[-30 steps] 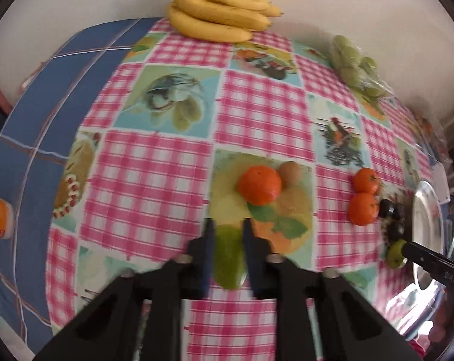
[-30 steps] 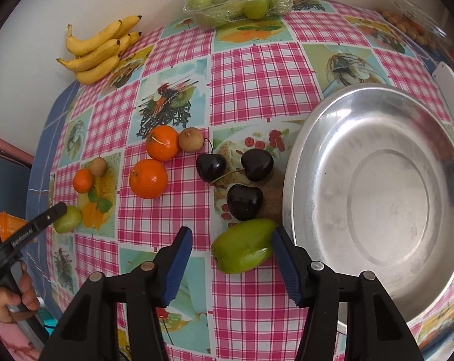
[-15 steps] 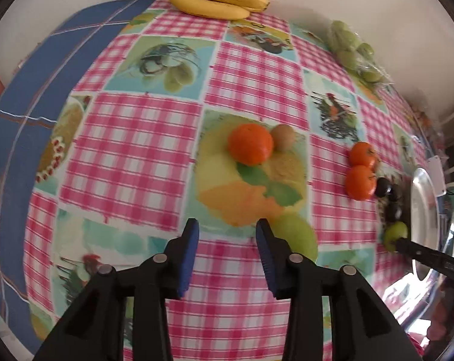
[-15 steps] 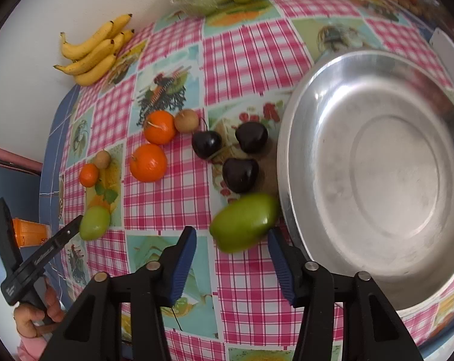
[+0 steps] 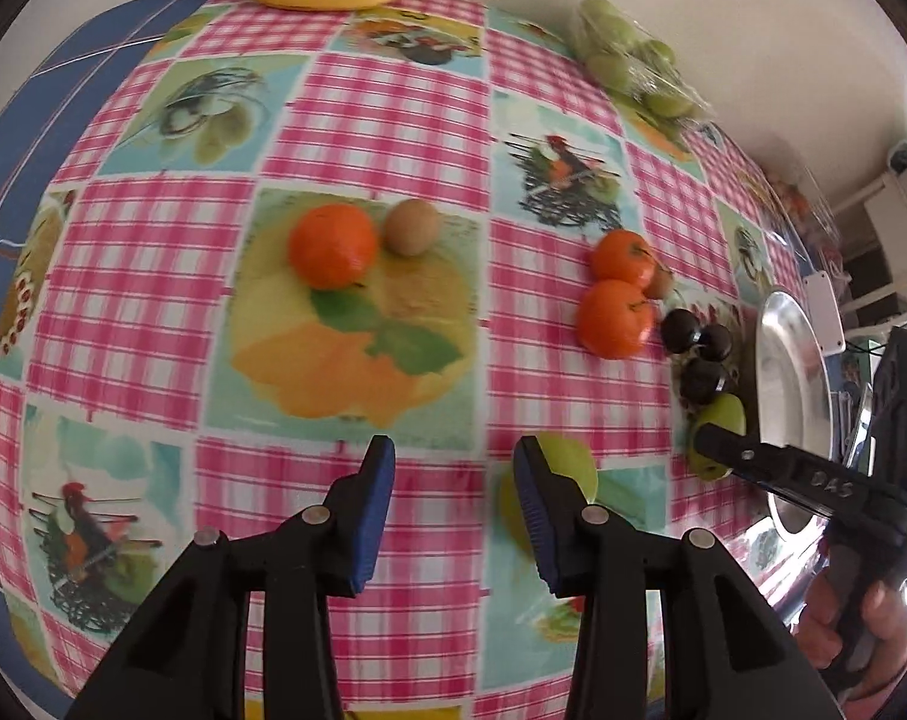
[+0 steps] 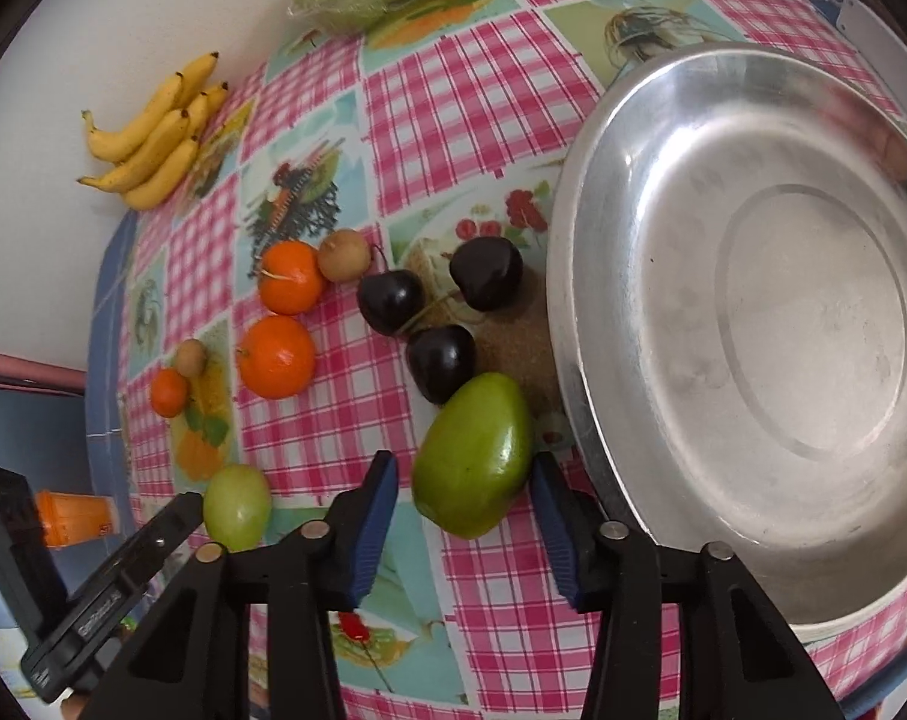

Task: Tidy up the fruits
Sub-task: 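Close the left tool on the green pear while the right tool grasps the green mango, then carry the pear in the left tool over the steel bowl while the right tool carries the mango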

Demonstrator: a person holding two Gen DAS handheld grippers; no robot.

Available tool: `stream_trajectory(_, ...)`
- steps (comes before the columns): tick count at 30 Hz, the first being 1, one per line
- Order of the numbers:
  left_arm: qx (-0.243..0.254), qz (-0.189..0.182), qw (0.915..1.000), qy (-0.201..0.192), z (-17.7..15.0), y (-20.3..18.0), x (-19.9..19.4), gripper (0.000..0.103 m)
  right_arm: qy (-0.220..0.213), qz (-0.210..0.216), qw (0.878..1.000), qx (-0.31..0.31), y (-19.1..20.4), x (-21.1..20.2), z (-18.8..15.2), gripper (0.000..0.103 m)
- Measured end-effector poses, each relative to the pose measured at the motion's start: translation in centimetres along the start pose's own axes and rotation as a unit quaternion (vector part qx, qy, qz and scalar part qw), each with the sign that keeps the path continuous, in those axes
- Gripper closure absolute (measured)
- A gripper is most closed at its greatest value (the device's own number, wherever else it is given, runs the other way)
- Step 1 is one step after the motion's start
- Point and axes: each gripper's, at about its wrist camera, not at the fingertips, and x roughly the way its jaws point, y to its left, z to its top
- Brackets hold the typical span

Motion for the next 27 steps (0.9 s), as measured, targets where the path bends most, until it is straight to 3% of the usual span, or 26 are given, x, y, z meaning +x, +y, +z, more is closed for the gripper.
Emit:
stream_trajectory(16,0.058,0.006,0.9977,0.034,-1.4,-6.3,0.9,0.061,-0.012,0.004,1.0,-0.021,0.0,-0.8,-0.6,0.061)
stream_trajectory(23,0.039,0.038,0.9968,0.058,-2.1,-6.6,3.3,0.056,-0.019,0.016,0.999,-0.03,-0.1,-2.2,-1.6,0.061)
stream_trajectory(27,0.032,0.051,0.9971,0.047,-2.4,-6.5,3.3,0.061,-0.019,0.021,0.999,-0.027,-0.4,-2.7,-2.4,0.061)
